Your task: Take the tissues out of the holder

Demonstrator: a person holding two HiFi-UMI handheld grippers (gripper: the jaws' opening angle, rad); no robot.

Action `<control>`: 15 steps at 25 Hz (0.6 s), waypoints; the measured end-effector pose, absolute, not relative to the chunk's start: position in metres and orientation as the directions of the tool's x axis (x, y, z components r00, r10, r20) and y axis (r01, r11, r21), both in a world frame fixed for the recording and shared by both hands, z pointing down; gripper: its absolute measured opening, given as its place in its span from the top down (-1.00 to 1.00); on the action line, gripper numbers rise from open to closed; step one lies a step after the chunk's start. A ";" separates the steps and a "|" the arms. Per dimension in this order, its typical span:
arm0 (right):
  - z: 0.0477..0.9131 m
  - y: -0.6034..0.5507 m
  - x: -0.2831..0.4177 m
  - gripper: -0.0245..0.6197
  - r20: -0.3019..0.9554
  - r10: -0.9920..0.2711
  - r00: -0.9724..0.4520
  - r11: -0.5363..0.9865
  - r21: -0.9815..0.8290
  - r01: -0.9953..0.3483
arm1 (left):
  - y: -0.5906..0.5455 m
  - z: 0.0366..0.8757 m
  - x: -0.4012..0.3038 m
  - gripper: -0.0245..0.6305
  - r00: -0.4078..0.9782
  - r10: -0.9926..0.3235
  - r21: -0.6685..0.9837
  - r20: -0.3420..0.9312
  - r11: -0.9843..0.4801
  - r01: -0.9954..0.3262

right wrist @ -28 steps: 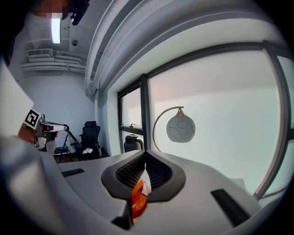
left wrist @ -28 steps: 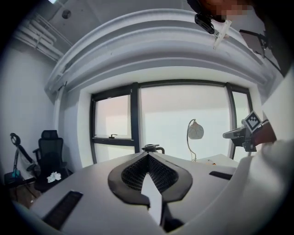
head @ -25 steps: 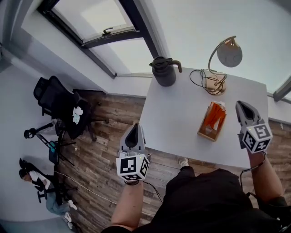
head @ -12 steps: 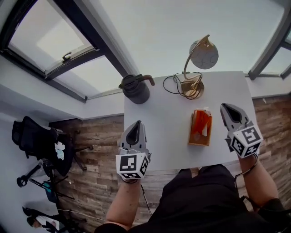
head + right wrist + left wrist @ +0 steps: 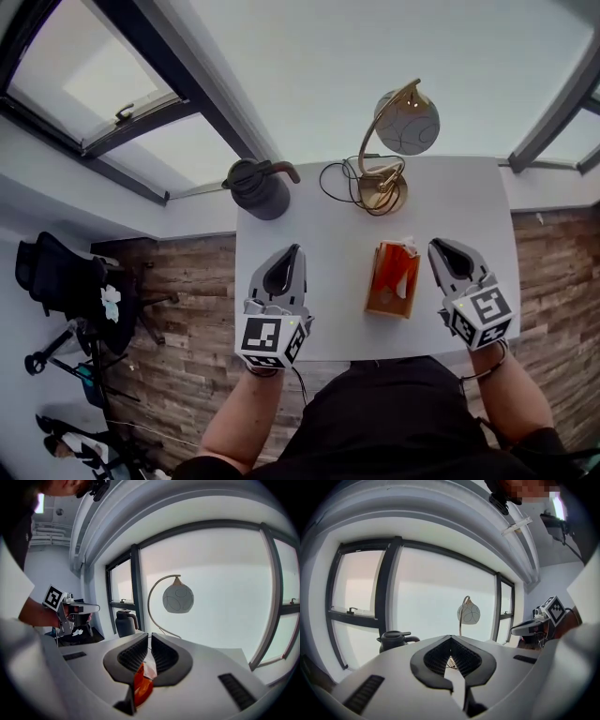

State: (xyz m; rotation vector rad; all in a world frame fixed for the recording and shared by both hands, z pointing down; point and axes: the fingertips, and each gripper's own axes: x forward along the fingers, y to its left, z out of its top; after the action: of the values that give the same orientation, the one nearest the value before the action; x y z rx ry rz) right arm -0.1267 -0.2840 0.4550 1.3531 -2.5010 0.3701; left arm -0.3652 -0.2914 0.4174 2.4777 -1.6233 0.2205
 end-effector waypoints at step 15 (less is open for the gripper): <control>0.520 -0.307 -0.140 0.60 0.389 -0.713 -0.584 0.591 -0.115 -0.799 | -0.306 0.483 -0.374 0.91 0.324 -0.885 0.066 0.334 -0.321 -0.945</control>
State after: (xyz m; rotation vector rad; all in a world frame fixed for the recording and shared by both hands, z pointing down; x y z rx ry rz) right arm -0.1404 -0.3065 0.5203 1.2337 -2.5208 0.4015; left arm -0.3742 -0.3060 0.4830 2.3420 -1.6584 0.3470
